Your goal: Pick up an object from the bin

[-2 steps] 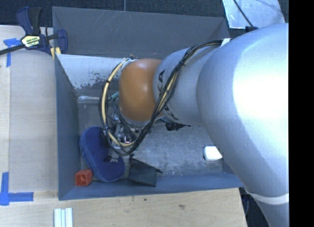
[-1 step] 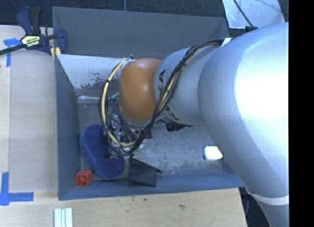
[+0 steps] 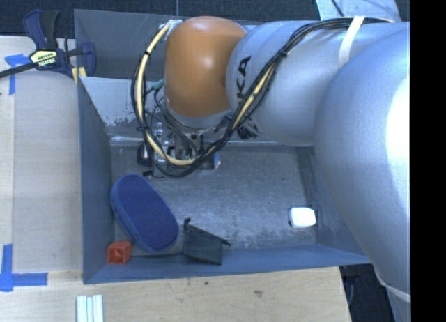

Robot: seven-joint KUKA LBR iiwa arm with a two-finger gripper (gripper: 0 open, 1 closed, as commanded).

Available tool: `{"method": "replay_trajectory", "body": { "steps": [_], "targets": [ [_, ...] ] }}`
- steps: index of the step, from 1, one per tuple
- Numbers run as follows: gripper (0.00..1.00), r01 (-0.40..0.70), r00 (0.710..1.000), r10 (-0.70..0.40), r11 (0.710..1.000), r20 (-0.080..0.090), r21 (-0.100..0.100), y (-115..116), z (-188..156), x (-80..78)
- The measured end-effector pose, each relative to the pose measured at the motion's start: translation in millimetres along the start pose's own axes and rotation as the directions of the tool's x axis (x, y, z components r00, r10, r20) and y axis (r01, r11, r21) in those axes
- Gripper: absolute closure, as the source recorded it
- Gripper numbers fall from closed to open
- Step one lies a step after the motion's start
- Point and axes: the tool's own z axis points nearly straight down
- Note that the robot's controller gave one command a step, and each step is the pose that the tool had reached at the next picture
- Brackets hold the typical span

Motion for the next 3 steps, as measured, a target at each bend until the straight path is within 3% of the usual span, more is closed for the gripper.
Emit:
{"method": "replay_trajectory", "body": {
  "steps": [1, 2, 3],
  "targets": [
    [1.0, -0.654, 0.756, 0.654, 0.756, -0.007, 0.016, -16, 73, -11.6],
    [1.0, -0.656, 0.755, 0.656, 0.755, 0.001, 0.003, -29, -18, -27.7],
    [1.0, -0.647, 0.762, 0.647, 0.762, -0.003, 0.006, -11, -57, -19.5]
  ]
}}
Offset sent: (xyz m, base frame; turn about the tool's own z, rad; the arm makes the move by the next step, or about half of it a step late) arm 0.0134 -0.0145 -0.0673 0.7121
